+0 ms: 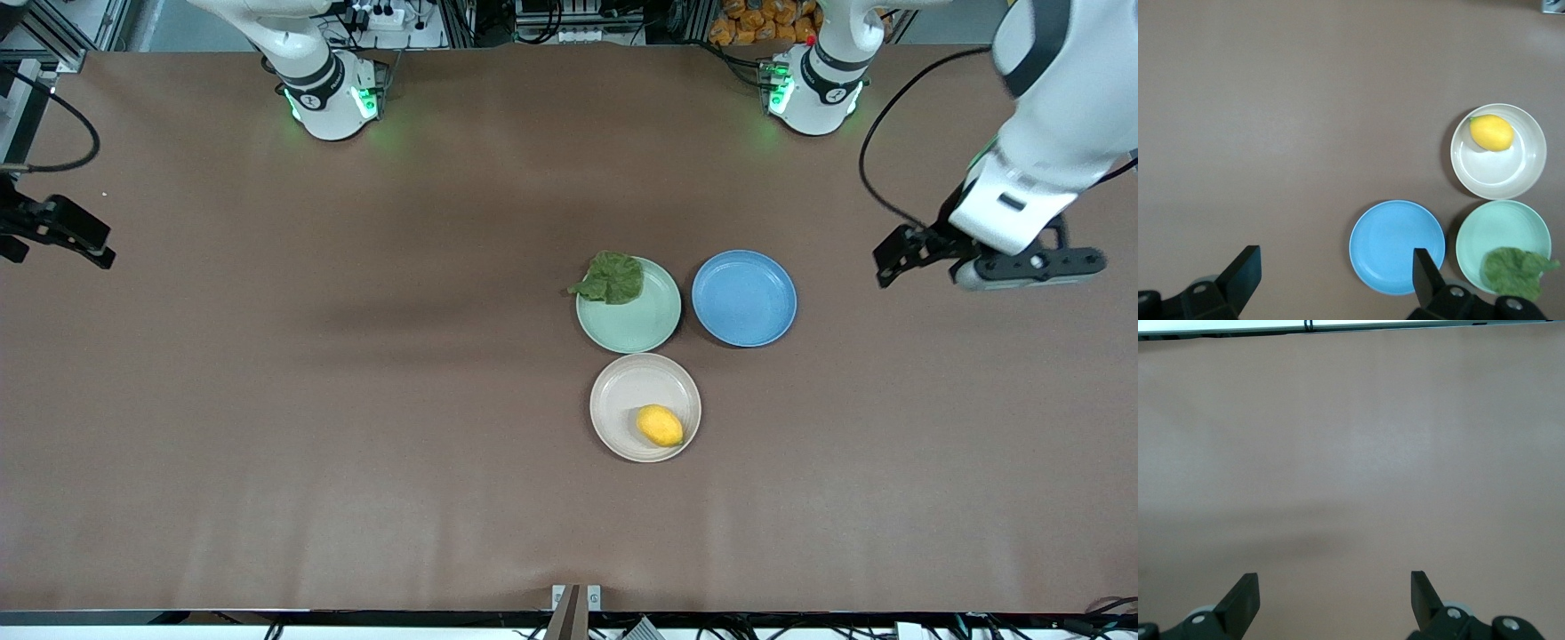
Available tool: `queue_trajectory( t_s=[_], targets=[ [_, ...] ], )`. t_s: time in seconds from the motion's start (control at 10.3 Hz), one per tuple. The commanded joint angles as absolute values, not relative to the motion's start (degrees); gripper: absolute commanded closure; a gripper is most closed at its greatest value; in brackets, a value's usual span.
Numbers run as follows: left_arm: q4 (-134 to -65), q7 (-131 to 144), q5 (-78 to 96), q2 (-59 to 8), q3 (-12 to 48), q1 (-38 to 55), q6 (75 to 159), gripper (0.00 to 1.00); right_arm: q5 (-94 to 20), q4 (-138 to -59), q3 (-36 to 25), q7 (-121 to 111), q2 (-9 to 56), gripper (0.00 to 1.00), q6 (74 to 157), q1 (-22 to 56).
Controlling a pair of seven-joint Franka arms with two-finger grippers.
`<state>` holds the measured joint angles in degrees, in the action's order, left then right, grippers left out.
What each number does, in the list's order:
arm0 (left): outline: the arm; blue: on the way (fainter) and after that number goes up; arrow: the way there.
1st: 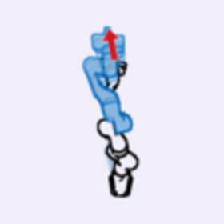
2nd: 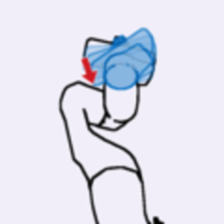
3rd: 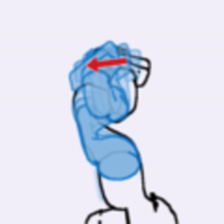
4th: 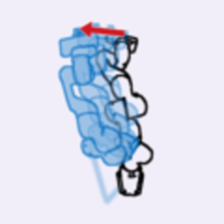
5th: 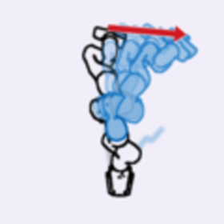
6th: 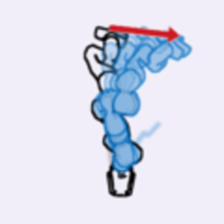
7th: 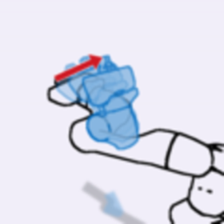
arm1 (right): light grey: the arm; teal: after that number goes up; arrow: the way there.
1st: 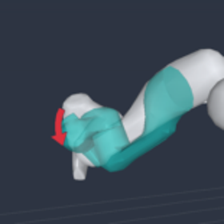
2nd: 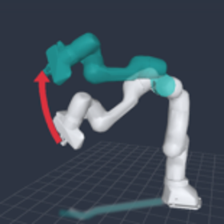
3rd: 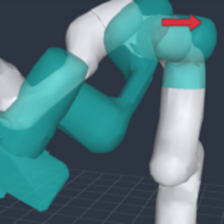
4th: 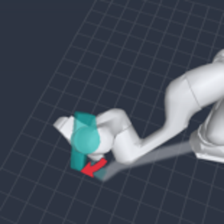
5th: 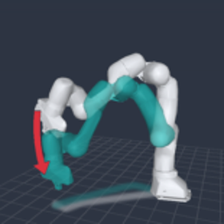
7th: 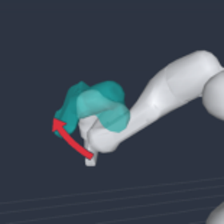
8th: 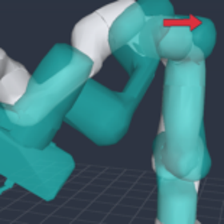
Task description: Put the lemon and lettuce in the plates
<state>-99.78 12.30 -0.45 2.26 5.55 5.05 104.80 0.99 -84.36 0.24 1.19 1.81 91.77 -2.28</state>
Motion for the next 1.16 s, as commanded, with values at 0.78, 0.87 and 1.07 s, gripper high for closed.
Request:
queue_trajectory(
  t_s=[0.78, 0.87, 1.07],
  targets=[
    [-86.2, 2.1, 0.8, 1.1, 4.7, 4.8, 89.2, 0.00, -2.2, -86.0, -3.7, 0.4, -0.6, 0.00, 89.6, 2.2],
    [-86.2, 2.9, 0.8, 1.1, 4.7, 4.8, 89.2, 0.00, -2.2, -86.0, -5.4, 0.4, -0.7, 0.00, 89.4, 3.8],
    [-86.2, 6.3, 0.9, 1.1, 4.8, 4.8, 89.2, 0.00, -2.3, -86.0, -6.3, 0.4, -1.1, 0.00, 89.5, 4.0]
  ],
)
